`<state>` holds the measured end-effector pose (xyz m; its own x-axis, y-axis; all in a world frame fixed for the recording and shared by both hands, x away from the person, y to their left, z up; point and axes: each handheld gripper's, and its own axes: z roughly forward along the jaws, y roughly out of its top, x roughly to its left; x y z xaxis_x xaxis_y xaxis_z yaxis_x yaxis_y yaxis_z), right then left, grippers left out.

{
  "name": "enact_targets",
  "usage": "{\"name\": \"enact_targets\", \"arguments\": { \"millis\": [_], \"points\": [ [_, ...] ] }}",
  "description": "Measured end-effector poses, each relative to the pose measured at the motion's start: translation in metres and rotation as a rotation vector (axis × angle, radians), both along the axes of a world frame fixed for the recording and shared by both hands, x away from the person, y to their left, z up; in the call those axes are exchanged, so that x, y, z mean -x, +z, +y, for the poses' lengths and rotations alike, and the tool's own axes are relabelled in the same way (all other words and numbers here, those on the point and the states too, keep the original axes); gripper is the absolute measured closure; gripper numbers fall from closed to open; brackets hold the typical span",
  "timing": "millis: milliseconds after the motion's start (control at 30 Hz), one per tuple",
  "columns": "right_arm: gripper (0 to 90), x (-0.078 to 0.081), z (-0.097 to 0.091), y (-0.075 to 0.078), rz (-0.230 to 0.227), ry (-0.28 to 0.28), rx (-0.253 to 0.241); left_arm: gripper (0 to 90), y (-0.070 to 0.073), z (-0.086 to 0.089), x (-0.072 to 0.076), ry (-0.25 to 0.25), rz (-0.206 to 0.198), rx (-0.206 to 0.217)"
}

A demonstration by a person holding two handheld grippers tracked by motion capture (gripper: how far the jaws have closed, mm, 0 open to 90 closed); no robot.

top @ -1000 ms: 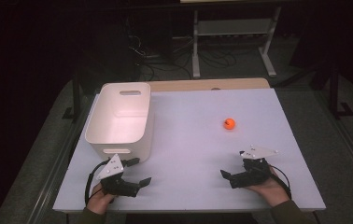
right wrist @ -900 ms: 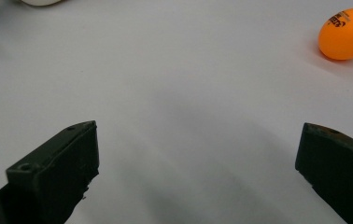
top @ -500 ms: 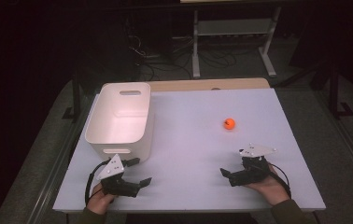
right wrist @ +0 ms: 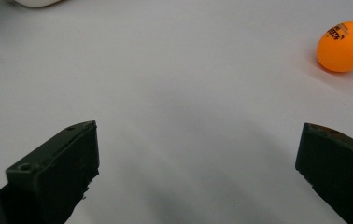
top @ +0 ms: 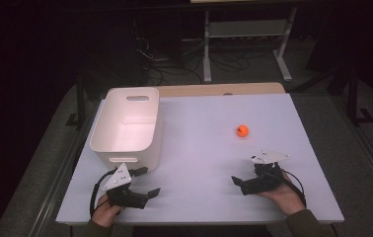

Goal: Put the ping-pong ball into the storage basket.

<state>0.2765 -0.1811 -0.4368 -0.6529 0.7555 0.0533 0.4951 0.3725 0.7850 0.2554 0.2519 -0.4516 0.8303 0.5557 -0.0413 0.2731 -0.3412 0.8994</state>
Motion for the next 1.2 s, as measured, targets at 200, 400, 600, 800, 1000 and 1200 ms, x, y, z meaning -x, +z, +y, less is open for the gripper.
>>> {"name": "enact_targets", "arguments": {
  "millis": [200, 400, 600, 800, 1000, 1200],
  "points": [
    [0.0, -0.001, -0.001, 0.002, -0.001, -0.006, 0.000, 14.1, 0.000, 0.000, 0.000, 0.003, 0.003, 0.005],
    [0.0, -0.004, -0.002, 0.003, 0.010, -0.010, -0.004, 14.1, 0.000, 0.000, 0.000, 0.004, 0.006, 0.009],
    [0.0, -0.007, -0.001, 0.004, 0.024, -0.017, -0.015, 14.1, 0.000, 0.000, 0.000, 0.004, 0.004, 0.013],
    [0.0, -0.010, 0.000, 0.004, 0.033, -0.022, -0.012, 14.1, 0.000, 0.000, 0.000, 0.004, 0.004, 0.012],
    [0.0, -0.012, 0.001, 0.003, 0.039, -0.025, -0.002, 14.1, 0.000, 0.000, 0.000, 0.005, 0.006, 0.013],
    [0.0, -0.016, 0.004, 0.003, 0.039, -0.020, 0.006, 14.1, 0.000, 0.000, 0.000, 0.005, 0.004, 0.012]
  ]
}}
